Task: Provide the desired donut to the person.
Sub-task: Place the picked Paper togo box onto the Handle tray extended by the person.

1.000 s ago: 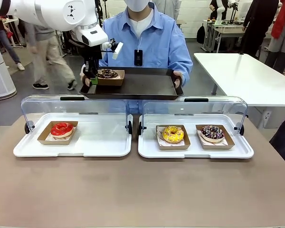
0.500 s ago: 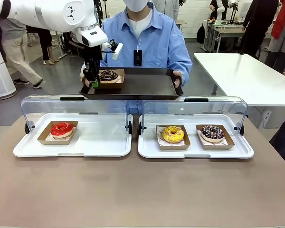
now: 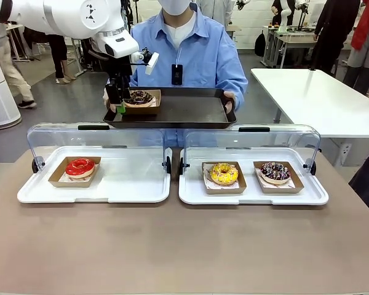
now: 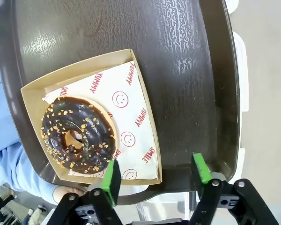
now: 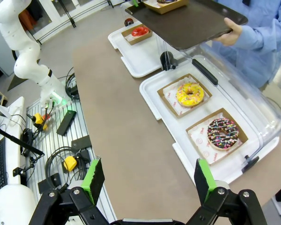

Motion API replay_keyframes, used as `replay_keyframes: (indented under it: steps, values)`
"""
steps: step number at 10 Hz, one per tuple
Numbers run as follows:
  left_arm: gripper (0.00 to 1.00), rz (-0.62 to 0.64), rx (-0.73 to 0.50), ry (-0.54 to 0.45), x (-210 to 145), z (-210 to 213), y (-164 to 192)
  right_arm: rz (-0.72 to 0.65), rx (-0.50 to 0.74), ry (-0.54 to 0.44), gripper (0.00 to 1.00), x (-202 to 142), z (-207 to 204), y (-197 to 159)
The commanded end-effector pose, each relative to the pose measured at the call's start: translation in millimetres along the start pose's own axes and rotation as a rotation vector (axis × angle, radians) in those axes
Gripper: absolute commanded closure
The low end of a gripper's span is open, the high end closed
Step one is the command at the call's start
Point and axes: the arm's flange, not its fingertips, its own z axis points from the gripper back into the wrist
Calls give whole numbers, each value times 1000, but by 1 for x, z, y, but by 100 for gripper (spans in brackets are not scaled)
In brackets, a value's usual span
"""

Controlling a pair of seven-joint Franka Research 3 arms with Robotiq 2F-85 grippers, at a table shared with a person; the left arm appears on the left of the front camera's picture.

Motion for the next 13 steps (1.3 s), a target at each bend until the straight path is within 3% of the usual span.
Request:
replay_keyframes:
  steps: [1,6,9,10,13]
  values:
    - [0,-17,-15,-25,-6,5,-2,4,4,-6,0,0,0,0]
    - [0,-14,-71,-20,-11,17,-15,4,4,-6,0,0,0,0]
    - [0,-52,-66,-11,-43,42,-97,4,4,-6,0,0,0,0]
    - [0,-32,-34,-45,-85,36,-166,4,4,-6,0,0,0,0]
    - [0,-17,-35,-103,-111,30,-193,4,4,-6,0,0,0,0]
